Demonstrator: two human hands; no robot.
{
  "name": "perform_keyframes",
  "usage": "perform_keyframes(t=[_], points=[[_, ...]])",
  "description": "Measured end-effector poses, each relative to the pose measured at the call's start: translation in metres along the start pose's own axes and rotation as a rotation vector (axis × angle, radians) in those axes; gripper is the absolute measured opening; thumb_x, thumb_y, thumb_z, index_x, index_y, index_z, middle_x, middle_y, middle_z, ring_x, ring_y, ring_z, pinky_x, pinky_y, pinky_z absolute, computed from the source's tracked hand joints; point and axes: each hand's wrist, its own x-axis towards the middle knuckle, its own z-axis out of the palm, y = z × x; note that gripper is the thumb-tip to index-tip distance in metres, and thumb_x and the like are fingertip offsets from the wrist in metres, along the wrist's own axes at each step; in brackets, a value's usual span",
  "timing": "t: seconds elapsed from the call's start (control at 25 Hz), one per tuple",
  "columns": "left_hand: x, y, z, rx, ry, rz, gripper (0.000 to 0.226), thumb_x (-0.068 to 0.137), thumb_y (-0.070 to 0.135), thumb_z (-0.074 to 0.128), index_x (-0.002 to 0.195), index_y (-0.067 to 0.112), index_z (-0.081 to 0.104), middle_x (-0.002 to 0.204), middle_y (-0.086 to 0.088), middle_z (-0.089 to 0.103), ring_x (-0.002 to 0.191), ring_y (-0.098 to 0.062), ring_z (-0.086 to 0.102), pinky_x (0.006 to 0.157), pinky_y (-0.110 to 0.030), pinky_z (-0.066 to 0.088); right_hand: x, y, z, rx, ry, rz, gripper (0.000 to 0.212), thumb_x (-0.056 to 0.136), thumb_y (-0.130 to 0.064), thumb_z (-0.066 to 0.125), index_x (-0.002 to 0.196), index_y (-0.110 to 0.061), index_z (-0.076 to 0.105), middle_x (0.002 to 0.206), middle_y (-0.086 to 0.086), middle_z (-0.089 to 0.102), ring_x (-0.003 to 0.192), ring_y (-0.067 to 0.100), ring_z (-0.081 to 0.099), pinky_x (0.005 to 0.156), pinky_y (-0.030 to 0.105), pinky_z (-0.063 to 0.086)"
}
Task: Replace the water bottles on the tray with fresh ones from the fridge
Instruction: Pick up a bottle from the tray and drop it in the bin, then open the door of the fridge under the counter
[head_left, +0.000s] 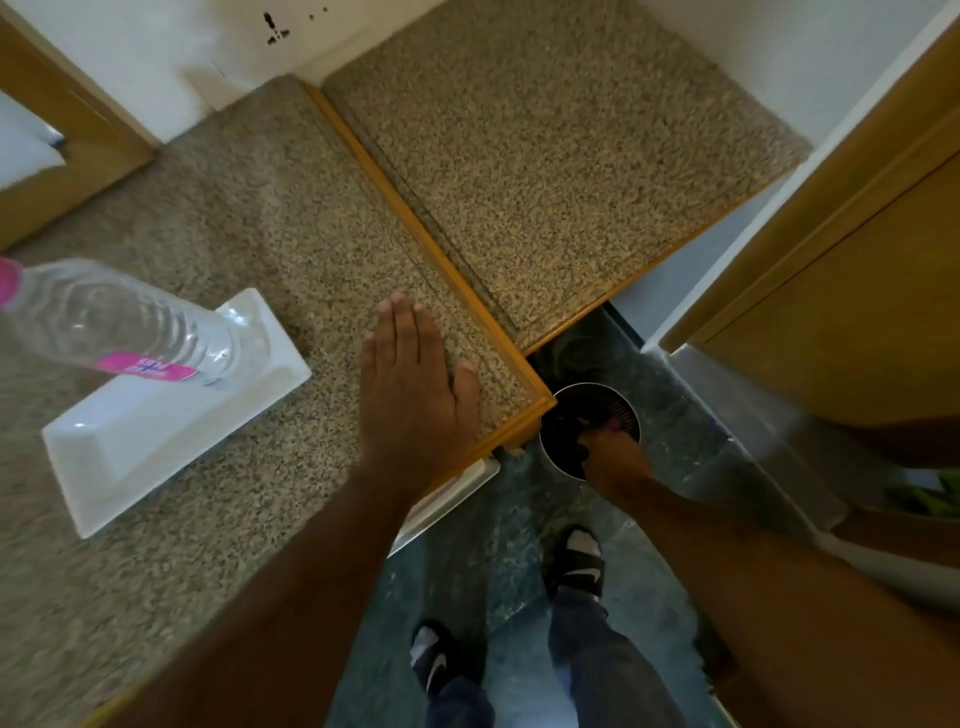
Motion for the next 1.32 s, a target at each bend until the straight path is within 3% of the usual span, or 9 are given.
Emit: perform_keyframes(t=[0.2, 0.32, 0.48, 0.56, 0.64, 0.72, 0.88, 1.12, 1.32], points=[[-0.048, -0.025, -0.014, -0.058, -0.026, 0.026, 0.062, 0.096, 0.039, 0.021, 0.146, 0.002, 0.024, 0.155, -0.020, 0.025, 0.146, -0.030, 0.014, 0.119, -0.049, 0.019, -0.054, -0.051, 0.045, -0.121, -0.009, -0.105, 0.026, 0.091, -0.015, 0.048, 0.114, -0.009, 0.059, 0.110, 0.015, 0.067, 0.099, 0.033, 0.064, 0.080, 0.039, 0.052], [-0.131, -0.076, -0.015, -0.012, 0.027, 0.004, 0.061, 0.096, 0.040, 0.027, 0.145, 0.004, 0.025, 0.154, -0.021, 0.027, 0.145, -0.032, 0.018, 0.117, -0.051, 0.022, -0.071, -0.116, 0.089, -0.038, 0.055, -0.158, 0.036, 0.091, -0.022, 0.048, 0.126, -0.016, 0.055, 0.124, 0.012, 0.063, 0.112, 0.030, 0.058, 0.092, 0.036, 0.046], [-0.274, -0.184, 0.015, 0.178, 0.081, -0.026, 0.068, 0.094, 0.038, 0.039, 0.148, 0.002, 0.017, 0.156, -0.023, 0.015, 0.146, -0.037, 0.007, 0.119, -0.054, 0.006, -0.089, -0.223, 0.166, 0.066, 0.109, -0.359, 0.045, 0.092, -0.026, 0.051, 0.133, -0.008, 0.049, 0.139, 0.015, 0.051, 0.128, 0.029, 0.046, 0.108, 0.034, 0.031], [-0.326, -0.222, 0.043, 0.215, -0.006, 0.074, 0.071, 0.092, 0.034, 0.047, 0.147, 0.000, 0.017, 0.156, -0.023, 0.014, 0.146, -0.038, 0.008, 0.119, -0.055, 0.004, -0.092, -0.255, 0.194, 0.044, 0.159, -0.427, 0.044, 0.091, -0.023, 0.055, 0.130, -0.003, 0.052, 0.135, 0.020, 0.053, 0.126, 0.032, 0.047, 0.108, 0.035, 0.032], [-0.361, -0.260, 0.074, 0.186, -0.171, 0.072, 0.075, 0.089, 0.030, 0.053, 0.146, -0.002, 0.018, 0.155, -0.025, 0.017, 0.145, -0.040, 0.012, 0.119, -0.054, 0.010, -0.089, -0.280, 0.229, -0.019, 0.248, -0.532, 0.043, 0.081, -0.014, 0.070, 0.118, 0.006, 0.060, 0.121, 0.028, 0.061, 0.113, 0.041, 0.058, 0.099, 0.044, 0.045], [-0.372, -0.289, 0.106, 0.116, -0.304, -0.020, 0.078, 0.086, 0.031, 0.057, 0.145, -0.005, 0.020, 0.153, -0.027, 0.021, 0.143, -0.041, 0.018, 0.118, -0.052, 0.018, -0.080, -0.289, 0.252, -0.077, 0.283, -0.608, 0.043, 0.064, -0.004, 0.083, 0.100, 0.014, 0.066, 0.101, 0.035, 0.067, 0.091, 0.049, 0.066, 0.079, 0.058, 0.053], [-0.364, -0.333, 0.173, 0.041, -0.448, -0.196, 0.072, 0.096, 0.041, 0.033, 0.148, -0.002, 0.007, 0.157, -0.024, 0.012, 0.146, -0.037, 0.011, 0.120, -0.045, 0.011, -0.045, -0.296, 0.279, -0.256, 0.301, -0.678, 0.033, 0.074, -0.007, 0.075, 0.098, 0.012, 0.066, 0.101, 0.034, 0.067, 0.091, 0.050, 0.064, 0.081, 0.056, 0.054], [-0.332, -0.334, 0.221, 0.053, -0.308, -0.219, 0.067, 0.091, 0.044, 0.041, 0.139, -0.001, 0.030, 0.134, -0.021, 0.043, 0.118, -0.039, 0.043, 0.099, -0.049, 0.041, -0.021, -0.298, 0.307, -0.382, 0.339, -0.650, 0.034, 0.088, -0.024, 0.051, 0.111, -0.001, 0.058, 0.115, 0.025, 0.055, 0.103, 0.044, 0.051, 0.088, 0.049, 0.046], [-0.338, -0.323, 0.241, 0.104, -0.255, -0.274, 0.071, 0.089, 0.043, 0.046, 0.139, -0.004, 0.029, 0.127, -0.024, 0.046, 0.114, -0.040, 0.043, 0.097, -0.052, 0.039, -0.022, -0.292, 0.314, -0.359, 0.380, -0.645, 0.037, 0.089, -0.027, 0.048, 0.117, -0.004, 0.056, 0.121, 0.020, 0.053, 0.106, 0.040, 0.049, 0.092, 0.047, 0.043]])
